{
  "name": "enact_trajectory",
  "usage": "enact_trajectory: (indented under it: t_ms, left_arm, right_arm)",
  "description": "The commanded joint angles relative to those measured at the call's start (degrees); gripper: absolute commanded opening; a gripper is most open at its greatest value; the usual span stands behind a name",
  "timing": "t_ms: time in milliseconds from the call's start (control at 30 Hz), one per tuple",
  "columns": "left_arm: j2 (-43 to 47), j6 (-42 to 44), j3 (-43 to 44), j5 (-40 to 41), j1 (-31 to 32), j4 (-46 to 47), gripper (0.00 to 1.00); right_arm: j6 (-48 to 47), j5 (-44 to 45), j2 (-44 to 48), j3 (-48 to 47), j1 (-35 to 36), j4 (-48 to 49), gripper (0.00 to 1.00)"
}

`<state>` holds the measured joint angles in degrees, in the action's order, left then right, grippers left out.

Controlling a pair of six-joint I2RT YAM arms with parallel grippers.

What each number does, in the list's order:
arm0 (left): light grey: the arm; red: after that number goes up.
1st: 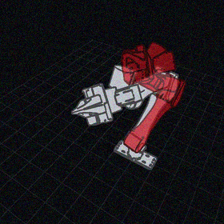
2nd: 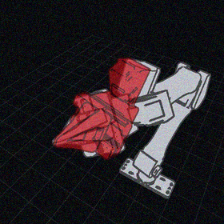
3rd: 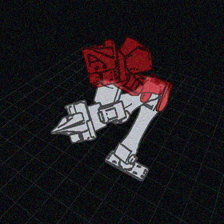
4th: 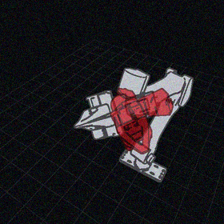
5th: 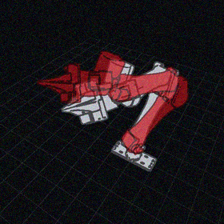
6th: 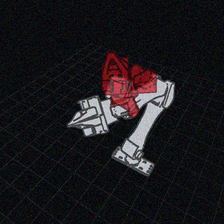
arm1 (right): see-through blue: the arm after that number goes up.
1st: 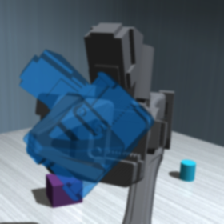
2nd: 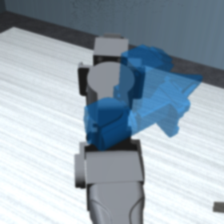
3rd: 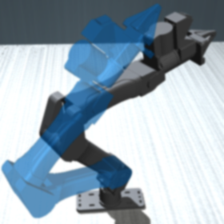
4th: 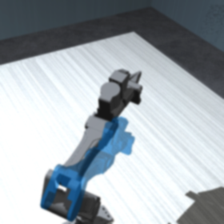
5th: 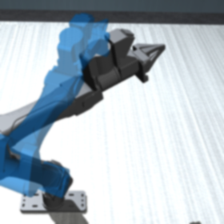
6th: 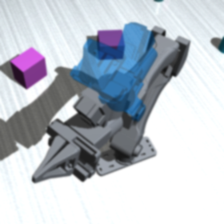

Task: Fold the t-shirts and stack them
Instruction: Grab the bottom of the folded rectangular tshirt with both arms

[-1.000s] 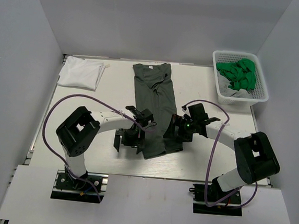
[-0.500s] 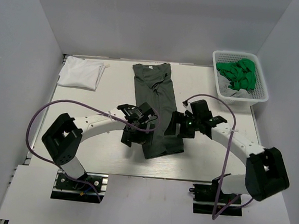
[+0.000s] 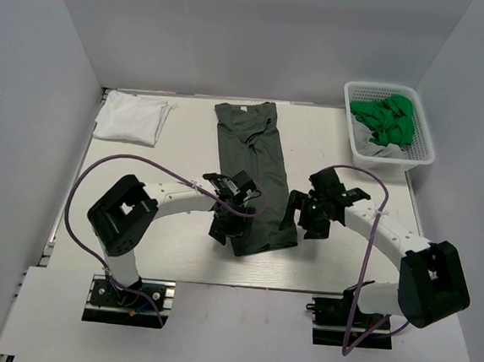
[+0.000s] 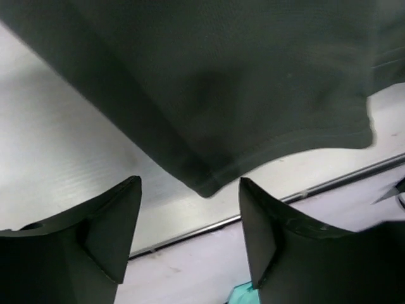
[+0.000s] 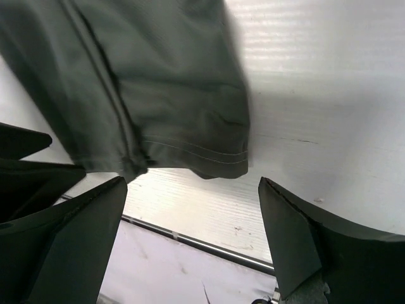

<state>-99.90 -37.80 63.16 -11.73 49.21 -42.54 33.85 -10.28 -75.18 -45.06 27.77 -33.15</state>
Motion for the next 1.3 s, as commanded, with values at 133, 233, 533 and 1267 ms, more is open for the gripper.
enact_trajectory:
  t_ms: [133, 233, 533, 1267]
  left_arm:
    - [-1.79, 0.80, -1.90, -1.28, 0.27, 0.71, 0.57]
    - [-1.79, 0.80, -2.51, -0.06, 0.27, 0.71, 0.48]
    - [-2.85, -1.30, -4.88, -0.05, 0.80, 1.15, 0.36]
    - [3.39, -11.07, 0.63, 6.01, 3.70, -16.33, 0.00]
  right_arm:
    - [1.05, -3.95, -5.23, 3.13, 0.09, 2.99, 0.89]
    - [1.31, -5.53, -7.25, 3.92, 0.27, 3.88, 0.84]
    - [1.93, -5.36, -8.41, 5.07, 0.09, 5.11, 0.63]
    - [2.01, -8.71, 2.14, 7.28, 6.24, -6.23, 0.00]
